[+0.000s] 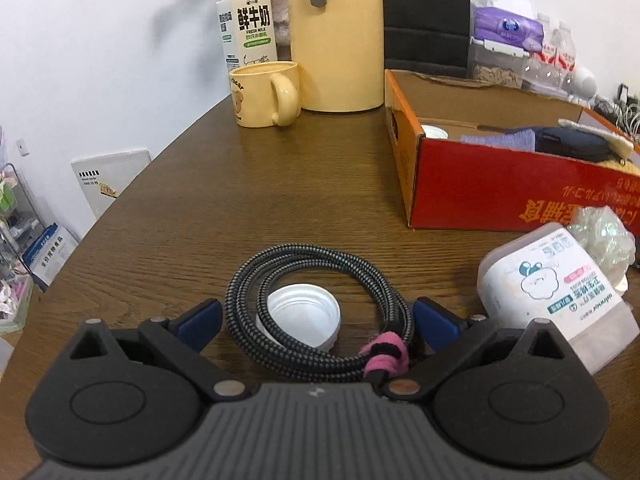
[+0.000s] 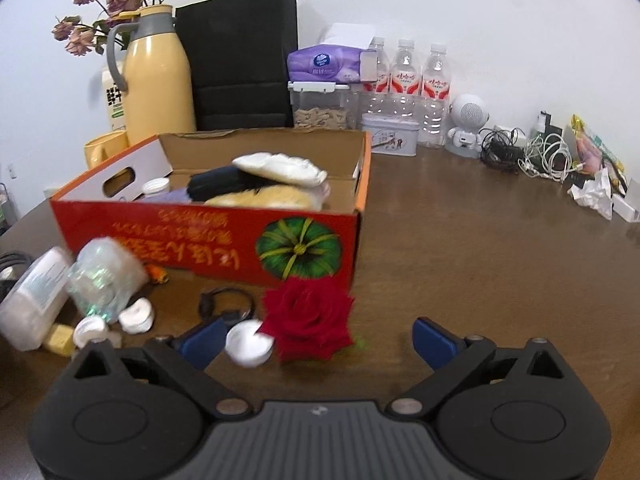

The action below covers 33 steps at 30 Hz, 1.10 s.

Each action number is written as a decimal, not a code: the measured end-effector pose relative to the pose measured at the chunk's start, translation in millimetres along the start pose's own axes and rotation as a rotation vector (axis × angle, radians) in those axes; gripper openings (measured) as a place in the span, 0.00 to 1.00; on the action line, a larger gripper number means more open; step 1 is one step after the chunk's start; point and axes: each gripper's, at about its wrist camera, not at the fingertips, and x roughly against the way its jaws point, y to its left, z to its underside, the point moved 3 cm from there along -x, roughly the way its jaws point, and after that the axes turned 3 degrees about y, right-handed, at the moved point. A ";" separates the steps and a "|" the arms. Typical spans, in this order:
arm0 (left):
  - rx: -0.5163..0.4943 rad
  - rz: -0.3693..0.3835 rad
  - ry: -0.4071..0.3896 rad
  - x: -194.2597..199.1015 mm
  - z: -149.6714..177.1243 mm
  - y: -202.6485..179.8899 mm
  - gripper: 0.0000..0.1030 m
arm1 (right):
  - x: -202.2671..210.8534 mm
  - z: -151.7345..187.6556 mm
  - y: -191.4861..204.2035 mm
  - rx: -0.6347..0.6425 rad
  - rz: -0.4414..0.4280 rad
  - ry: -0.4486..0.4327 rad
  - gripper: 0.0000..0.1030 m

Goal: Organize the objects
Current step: 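Grasp the red rose with the right gripper while the left grasps the black braided cable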

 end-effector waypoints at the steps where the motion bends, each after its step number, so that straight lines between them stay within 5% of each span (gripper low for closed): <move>1: 0.002 0.003 0.000 -0.1 0.0 0.1 1.00 | -2.9 -3.2 -0.9 0.003 -0.001 -0.002 0.91; 5: 0.006 0.008 -0.007 -0.6 1.5 0.3 1.00 | -16.5 -8.1 -6.6 -0.014 -0.013 0.014 0.75; 8: 0.021 0.014 -0.017 -1.4 3.3 1.6 1.00 | -21.9 -5.5 -11.5 -0.052 -0.048 0.014 0.75; 14: 0.017 0.018 -0.043 1.2 5.4 -1.2 0.93 | -23.7 -2.8 -17.0 -0.093 -0.094 0.009 0.47; 20: 0.023 0.026 -0.061 5.6 7.9 -2.9 0.85 | -20.9 0.5 -16.0 -0.093 -0.090 -0.007 0.43; 33: 0.060 0.052 -0.105 22.2 11.5 -3.4 0.84 | -9.1 4.5 -10.7 -0.067 -0.090 -0.044 0.33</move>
